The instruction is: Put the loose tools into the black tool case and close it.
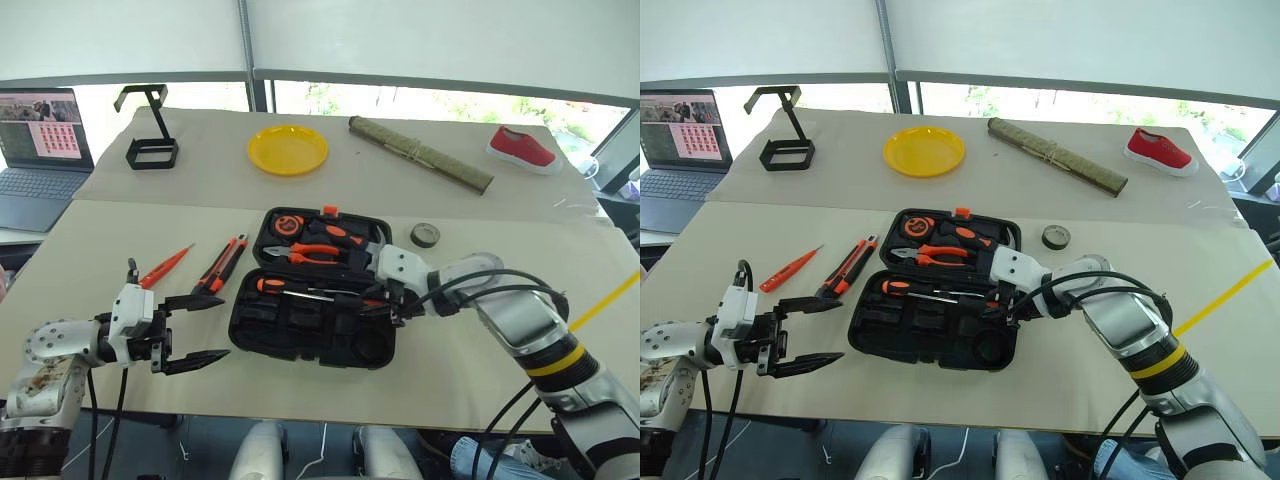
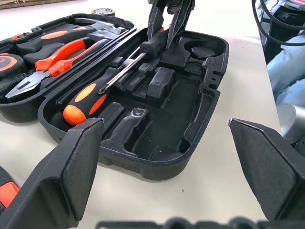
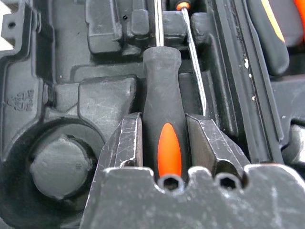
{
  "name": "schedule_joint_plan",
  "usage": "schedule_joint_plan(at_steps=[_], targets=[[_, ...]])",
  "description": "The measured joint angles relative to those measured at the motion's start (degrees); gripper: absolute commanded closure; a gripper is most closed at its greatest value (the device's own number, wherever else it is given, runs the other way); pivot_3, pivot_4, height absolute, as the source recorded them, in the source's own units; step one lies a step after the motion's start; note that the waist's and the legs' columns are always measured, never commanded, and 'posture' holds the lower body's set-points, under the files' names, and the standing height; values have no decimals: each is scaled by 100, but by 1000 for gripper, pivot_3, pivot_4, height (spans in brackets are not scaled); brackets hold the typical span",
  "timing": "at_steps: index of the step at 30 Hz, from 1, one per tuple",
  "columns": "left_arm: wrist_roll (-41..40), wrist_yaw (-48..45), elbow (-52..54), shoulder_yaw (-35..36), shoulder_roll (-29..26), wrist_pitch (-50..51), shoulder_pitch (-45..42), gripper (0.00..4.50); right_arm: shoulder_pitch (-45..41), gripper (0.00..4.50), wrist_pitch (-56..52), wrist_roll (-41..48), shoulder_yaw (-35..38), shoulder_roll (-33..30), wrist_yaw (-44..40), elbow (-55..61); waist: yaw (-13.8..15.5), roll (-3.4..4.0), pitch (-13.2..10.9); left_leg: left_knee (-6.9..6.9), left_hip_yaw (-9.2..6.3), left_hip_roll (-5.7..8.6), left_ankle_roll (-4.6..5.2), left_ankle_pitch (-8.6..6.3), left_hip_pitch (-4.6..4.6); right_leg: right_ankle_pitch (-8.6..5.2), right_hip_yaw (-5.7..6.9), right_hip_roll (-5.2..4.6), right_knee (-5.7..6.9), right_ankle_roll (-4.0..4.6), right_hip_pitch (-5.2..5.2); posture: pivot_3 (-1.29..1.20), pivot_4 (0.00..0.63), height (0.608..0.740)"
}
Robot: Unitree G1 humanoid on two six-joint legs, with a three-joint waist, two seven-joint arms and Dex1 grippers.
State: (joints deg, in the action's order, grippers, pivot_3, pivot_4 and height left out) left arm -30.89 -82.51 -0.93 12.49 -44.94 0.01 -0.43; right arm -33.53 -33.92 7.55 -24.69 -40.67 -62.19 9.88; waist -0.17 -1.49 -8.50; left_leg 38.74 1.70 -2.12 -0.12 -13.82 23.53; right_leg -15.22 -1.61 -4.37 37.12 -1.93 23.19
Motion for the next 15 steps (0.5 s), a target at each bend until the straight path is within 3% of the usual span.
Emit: schedule_joint_plan(at_steps=[6,8,11,15], targets=[[0,33,0,-1,1,1,-2,0,-158,3468,-51,-85,-108,150,-68,-130,-51,0,0,-1,0,-3,0,0,0,0,0,3,1,0,2,0,150,740],[1,42,0,-1,1,0,-2,0,-171,2457,-80,-96,-109,184,-83,-160,-53,0,0,-2,-1,-4,0,0,-1,0,0,3,2,1,2,0,150,740],[3,60,0,-1,1,-1,-1,0,-239,1579,-139,-82,-46,221,-92,-190,-53,0,0,-2,-1,-4,0,0,-1,0,0,2,2,1,2,0,150,740],[5,94,0,-1,3,-5,7,0,-228,1579,-21,436,301,230,-518,-94,-53,-1,-1,-3,-2,-3,0,0,2,0,-1,2,1,1,4,0,150,740]])
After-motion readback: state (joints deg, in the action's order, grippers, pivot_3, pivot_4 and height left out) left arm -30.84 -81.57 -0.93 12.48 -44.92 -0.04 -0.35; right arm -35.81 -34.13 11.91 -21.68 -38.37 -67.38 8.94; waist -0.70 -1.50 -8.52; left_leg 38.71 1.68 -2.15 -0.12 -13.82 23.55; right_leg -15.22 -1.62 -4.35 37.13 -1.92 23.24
